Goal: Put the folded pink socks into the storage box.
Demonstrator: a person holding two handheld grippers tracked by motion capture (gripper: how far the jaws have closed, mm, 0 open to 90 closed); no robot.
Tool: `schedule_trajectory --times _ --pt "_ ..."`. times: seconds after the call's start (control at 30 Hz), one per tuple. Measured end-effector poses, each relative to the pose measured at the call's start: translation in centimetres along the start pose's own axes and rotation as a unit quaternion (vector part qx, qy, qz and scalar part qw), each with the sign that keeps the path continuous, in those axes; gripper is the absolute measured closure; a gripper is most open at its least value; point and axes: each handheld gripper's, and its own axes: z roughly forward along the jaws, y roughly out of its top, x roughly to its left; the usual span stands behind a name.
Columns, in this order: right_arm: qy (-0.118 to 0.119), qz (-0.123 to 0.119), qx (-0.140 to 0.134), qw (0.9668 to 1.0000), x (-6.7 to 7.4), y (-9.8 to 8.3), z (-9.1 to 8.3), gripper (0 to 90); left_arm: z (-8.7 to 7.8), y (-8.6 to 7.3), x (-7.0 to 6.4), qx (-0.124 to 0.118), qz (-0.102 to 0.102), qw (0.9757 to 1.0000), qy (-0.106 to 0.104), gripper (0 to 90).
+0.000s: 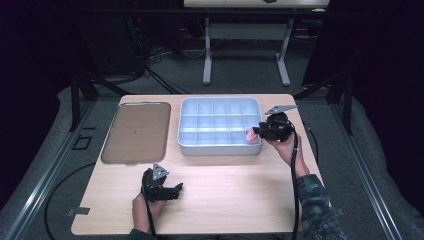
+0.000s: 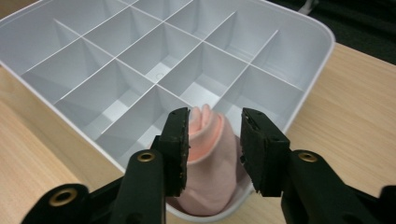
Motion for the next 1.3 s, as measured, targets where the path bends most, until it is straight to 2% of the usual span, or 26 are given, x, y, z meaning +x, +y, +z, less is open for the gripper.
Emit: schedule_trajectory --times 0.1,0.23,0.33,0.4,0.5,0.67,0.73,0.83,0.97,1.0,1.1,1.17,1.3 --pt "0.005 -0.005 0.018 0.9998 0.3 -0.1 1.0 68.6 0.0 0.0 0.0 0.0 0.0 1.0 0.0 13.9" --pt "0.005 0.006 0.054 0.9985 0.3 -0.6 2.5 72.0 0.0 0.0 0.0 0.0 0.0 1.0 0.0 13.9" --pt "0.005 0.016 0.049 0.9987 0.2 -0.7 2.4 70.5 0.0 0.0 0.0 0.0 0.0 1.0 0.0 13.9" --pt "0.006 0.018 0.039 0.999 0.1 -0.6 1.8 68.3 0.0 0.0 0.0 0.0 0.0 1.0 0.0 13.9" --pt "0.011 0.025 0.026 0.9993 0.2 -0.4 0.3 60.0 0.0 0.0 0.0 0.0 0.0 1.0 0.0 13.9" --pt "0.028 0.02 0.009 0.9994 0.8 -0.4 -2.1 39.1 0.0 0.0 0.0 0.0 0.0 1.0 0.0 13.9" --pt "0.028 0.023 0.011 0.9993 1.2 -0.5 -2.9 33.8 0.0 0.0 0.0 0.0 0.0 1.0 0.0 13.9" --pt "0.022 0.006 -0.001 0.9997 1.8 -0.8 -4.1 26.4 0.0 0.0 0.0 0.0 -0.001 1.0 0.0 13.9" --pt "0.019 -0.01 0.006 0.9998 2.6 -1.7 -5.4 15.7 0.0 0.0 0.0 0.0 -0.001 1.0 0.001 13.9" --pt "0.023 -0.005 0.007 0.9997 2.7 -2.0 -5.6 14.0 0.0 0.0 0.0 0.0 -0.001 1.0 0.001 14.0" --pt "0.016 -0.012 0.0 0.9998 3.1 -2.8 -6.5 12.5 0.0 0.0 0.0 0.0 -0.001 1.0 0.001 14.0" --pt "0.02 -0.013 0.001 0.9997 3.2 -3.6 -7.0 9.2 0.0 0.0 0.0 0.0 -0.001 1.0 0.001 14.0" --pt "0.012 -0.014 -0.001 0.9998 3.5 -4.8 -7.7 3.5 0.0 0.0 0.0 0.0 -0.001 1.0 0.001 14.0"
